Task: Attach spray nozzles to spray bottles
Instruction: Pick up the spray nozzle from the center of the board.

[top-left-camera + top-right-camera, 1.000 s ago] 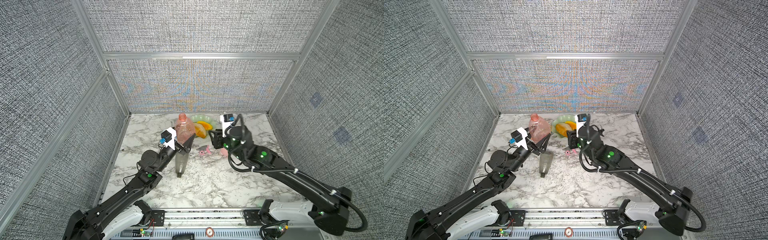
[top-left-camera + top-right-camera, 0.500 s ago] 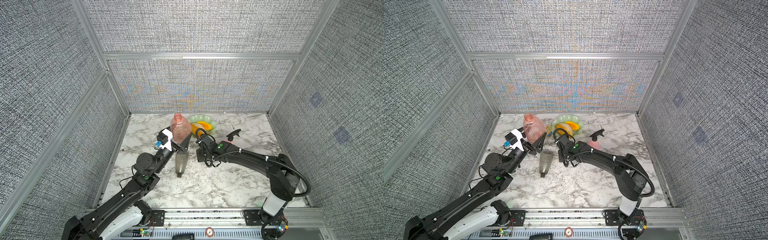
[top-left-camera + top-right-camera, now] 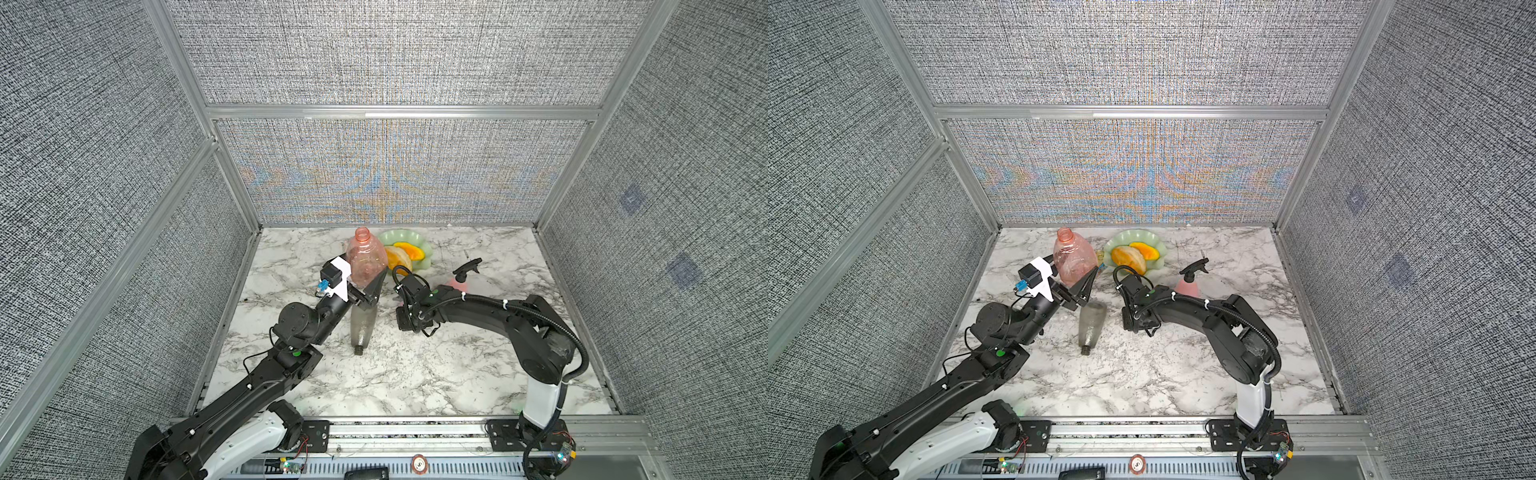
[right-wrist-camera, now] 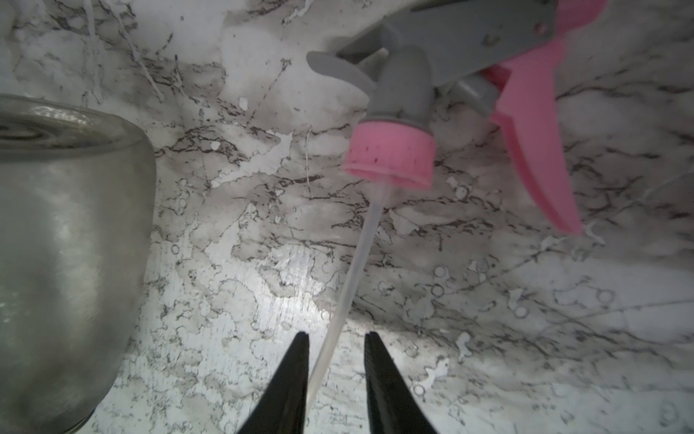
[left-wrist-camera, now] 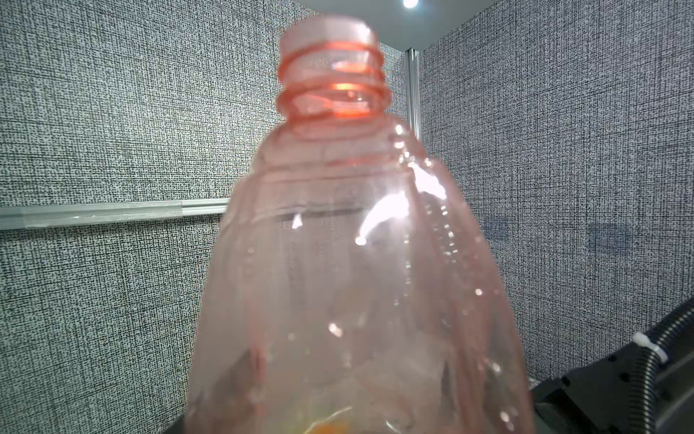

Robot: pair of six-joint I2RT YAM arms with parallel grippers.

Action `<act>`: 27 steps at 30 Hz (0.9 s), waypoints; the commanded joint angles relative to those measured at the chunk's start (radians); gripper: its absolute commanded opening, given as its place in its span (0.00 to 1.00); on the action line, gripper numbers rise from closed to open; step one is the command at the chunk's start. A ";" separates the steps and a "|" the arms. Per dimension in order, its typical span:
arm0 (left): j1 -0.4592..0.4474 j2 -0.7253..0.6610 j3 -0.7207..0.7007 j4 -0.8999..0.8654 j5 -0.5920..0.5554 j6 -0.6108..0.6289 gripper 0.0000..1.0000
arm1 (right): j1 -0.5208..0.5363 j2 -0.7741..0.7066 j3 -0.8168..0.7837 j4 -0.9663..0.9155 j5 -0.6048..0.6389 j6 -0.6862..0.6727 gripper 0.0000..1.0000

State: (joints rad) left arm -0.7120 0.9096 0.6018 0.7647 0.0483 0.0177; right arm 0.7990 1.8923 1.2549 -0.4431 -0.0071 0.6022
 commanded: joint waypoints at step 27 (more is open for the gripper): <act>-0.001 0.015 0.007 0.020 0.033 -0.036 0.78 | 0.030 -0.285 -0.130 -0.399 -0.124 -0.171 0.47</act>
State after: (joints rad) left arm -0.7120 0.9260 0.6022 0.7650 0.0746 -0.0120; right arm 0.8299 1.6108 1.0622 -0.7174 -0.1127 0.4919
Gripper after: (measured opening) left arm 0.794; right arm 0.457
